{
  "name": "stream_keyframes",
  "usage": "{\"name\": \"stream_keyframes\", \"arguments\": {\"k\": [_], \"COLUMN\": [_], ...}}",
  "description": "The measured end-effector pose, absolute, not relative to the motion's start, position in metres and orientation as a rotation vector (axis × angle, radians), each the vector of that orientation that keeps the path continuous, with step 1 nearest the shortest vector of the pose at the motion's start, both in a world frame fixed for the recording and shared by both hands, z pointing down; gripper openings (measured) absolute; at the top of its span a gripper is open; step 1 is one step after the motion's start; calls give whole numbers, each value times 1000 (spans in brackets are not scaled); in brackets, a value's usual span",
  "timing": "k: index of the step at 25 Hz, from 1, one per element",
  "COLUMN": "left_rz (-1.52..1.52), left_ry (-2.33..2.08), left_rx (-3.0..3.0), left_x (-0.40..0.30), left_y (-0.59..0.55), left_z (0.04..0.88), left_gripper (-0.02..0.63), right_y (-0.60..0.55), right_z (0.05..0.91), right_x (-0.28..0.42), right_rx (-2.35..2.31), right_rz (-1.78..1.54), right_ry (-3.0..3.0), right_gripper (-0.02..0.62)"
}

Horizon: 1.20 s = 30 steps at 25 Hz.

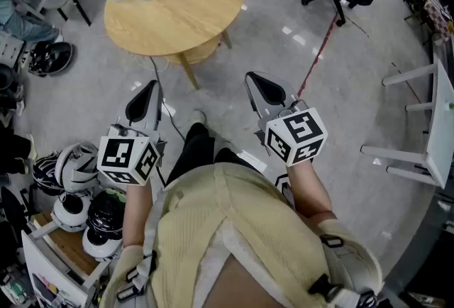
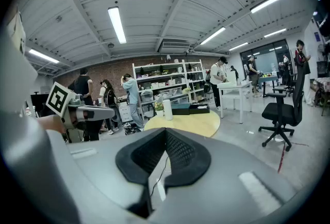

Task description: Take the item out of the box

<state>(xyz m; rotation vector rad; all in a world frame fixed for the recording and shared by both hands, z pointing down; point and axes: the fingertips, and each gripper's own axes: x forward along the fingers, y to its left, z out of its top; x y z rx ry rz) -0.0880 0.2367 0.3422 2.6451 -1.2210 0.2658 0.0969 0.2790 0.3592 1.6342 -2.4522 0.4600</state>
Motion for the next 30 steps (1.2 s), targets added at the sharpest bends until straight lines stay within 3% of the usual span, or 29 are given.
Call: {"name": "stream_keyframes", "arguments": {"k": [18,30], "left_rz": [301,305], "left_ry": [-1170,-1178], "left_rx": [2703,2635], "left_x": [-85,-121], "left_y": [140,66], "left_z": [349,362], "left_gripper": [2,2], "right_y": [197,94], "right_z": [360,362], "right_x": [89,40], "right_rx": [1645,1509], "right_rz": [474,452], "right_ry": [-2422,-2410], "right_gripper": [5,103]}}
